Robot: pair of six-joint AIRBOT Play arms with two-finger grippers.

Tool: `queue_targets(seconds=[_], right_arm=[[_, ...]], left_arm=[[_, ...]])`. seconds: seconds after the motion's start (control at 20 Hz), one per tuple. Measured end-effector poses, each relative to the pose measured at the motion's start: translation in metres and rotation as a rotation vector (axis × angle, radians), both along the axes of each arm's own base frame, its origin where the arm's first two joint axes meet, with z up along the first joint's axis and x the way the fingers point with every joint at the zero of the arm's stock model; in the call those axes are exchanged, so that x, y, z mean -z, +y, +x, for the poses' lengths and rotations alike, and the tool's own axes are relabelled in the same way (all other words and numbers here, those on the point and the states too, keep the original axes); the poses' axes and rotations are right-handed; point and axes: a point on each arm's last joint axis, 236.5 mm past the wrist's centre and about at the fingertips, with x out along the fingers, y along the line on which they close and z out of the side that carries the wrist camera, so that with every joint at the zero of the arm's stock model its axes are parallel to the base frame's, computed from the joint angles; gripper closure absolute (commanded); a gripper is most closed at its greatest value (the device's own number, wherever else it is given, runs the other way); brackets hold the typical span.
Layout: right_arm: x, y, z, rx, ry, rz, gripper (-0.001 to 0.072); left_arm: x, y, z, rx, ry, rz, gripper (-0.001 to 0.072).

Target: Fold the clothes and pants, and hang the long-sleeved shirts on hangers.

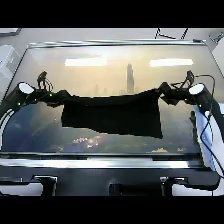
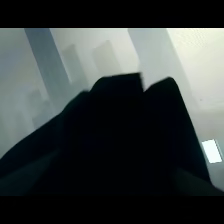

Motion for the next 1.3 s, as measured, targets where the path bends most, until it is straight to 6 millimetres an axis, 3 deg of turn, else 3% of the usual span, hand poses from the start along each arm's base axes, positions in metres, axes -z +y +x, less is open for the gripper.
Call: queue_targets(seconds=[0.05, 0.1, 0.15, 0.3, 0.4, 0.5, 0.65, 0.75, 0.8, 0.85, 0.9, 1.15, 1.3], right_arm=[[0.000, -0.010, -0.008, -0.024, 0.032, 0.002, 0.0084], [0.001, -0.022, -0.020, -0.048, 0.076, 0.005, 0.0109], [0.004, -0.037, -0.038, -0.073, 0.135, 0.010, 0.0110], [0.019, -0.071, -0.102, -0.124, 0.330, 0.029, 0.0108], [0.030, -0.076, -0.140, -0.152, 0.434, 0.053, 0.0106], [0.037, -0.071, -0.166, -0.181, 0.498, 0.083, 0.0106], [0.044, -0.064, -0.187, -0.204, 0.550, 0.121, 0.0106], [0.048, -0.059, -0.197, -0.211, 0.573, 0.141, 0.0106], [0.051, -0.057, -0.201, -0.214, 0.585, 0.150, 0.0106], [0.054, -0.054, -0.206, -0.217, 0.596, 0.160, 0.0106], [0.058, -0.050, -0.211, -0.220, 0.609, 0.166, 0.0106], [0.082, -0.023, -0.227, -0.272, 0.629, 0.129, 0.0101], [0.092, -0.005, -0.227, -0.303, 0.620, 0.105, 0.0236]], left_arm=[[0.003, 0.008, -0.007, 0.005, 0.039, -0.006, 0.0001], [0.007, 0.022, -0.016, 0.005, 0.085, -0.009, 0.0058], [0.009, 0.037, -0.025, -0.005, 0.125, -0.015, 0.0192], [0.024, 0.071, -0.062, -0.045, 0.264, -0.054, 0.0202], [0.039, 0.075, -0.081, -0.067, 0.321, -0.104, 0.0202], [0.047, 0.066, -0.088, -0.082, 0.323, -0.174, 0.0221], [0.057, 0.056, -0.083, -0.113, 0.295, -0.228, 0.0222], [0.063, 0.049, -0.079, -0.121, 0.284, -0.239, 0.0334], [0.067, 0.046, -0.076, -0.127, 0.276, -0.238, 0.0350], [0.069, 0.042, -0.074, -0.130, 0.272, -0.241, 0.0431], [0.071, 0.039, -0.073, -0.130, 0.271, -0.241, 0.0658], [0.069, 0.034, -0.066, -0.130, 0.249, -0.233, 0.0683], [0.058, 0.033, -0.063, -0.121, 0.228, -0.234, 0.0683]])
